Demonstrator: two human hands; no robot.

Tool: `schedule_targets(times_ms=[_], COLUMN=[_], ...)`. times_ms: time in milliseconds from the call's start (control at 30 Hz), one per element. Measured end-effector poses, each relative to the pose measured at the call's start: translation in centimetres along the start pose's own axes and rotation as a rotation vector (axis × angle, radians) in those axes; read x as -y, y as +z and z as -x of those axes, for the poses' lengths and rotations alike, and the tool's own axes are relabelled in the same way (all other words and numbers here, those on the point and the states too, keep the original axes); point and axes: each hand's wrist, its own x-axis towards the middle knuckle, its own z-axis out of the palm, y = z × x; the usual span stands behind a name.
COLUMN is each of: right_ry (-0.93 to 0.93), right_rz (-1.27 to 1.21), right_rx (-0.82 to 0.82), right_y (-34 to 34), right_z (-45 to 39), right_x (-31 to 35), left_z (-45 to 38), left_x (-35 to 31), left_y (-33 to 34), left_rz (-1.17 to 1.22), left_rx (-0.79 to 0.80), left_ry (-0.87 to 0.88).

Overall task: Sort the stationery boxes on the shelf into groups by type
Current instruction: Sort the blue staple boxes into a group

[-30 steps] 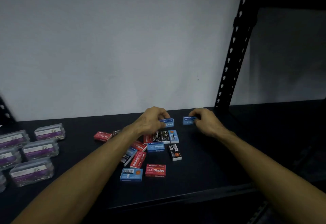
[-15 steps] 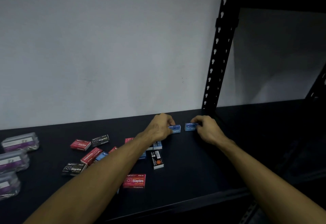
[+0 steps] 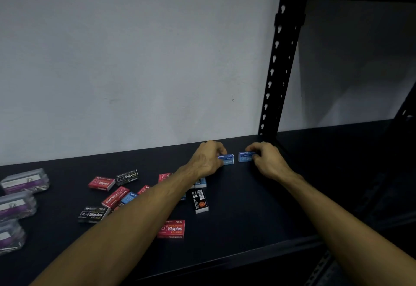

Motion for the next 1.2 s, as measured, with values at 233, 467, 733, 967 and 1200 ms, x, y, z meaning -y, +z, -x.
schedule_targets(times_ms=[233, 467, 733, 967, 1200], right_ry=[0.02, 0.004, -0.108, -0.162, -0.2], right_rz=[-0.017, 0.062, 0.083, -0.026, 0.034], right_rx=[-0.026, -0.051, -0.108, -0.008, 0.123], right_y=[0.3, -0.1, -1.3, 0.8, 3.8], right_z=[0.2, 1.2, 3.6, 6.1, 7.1], right_x=[-0.5, 0.2, 5.3, 9.6, 10.8], left_z=[0.8, 2.5, 5.4, 9.6, 12.6], left_x=[-0.2, 0.7, 2.3, 3.2, 4.6], left_y=[-1.1, -5.6, -11.0, -11.3, -9.2], left_rz=[-0.007, -0.073, -0.134, -0.131, -0.145], left_rx=[0.035, 0.045, 0.198, 0.216, 0.212], left_ry=[0.005, -0.012, -0.065, -0.017, -0.002])
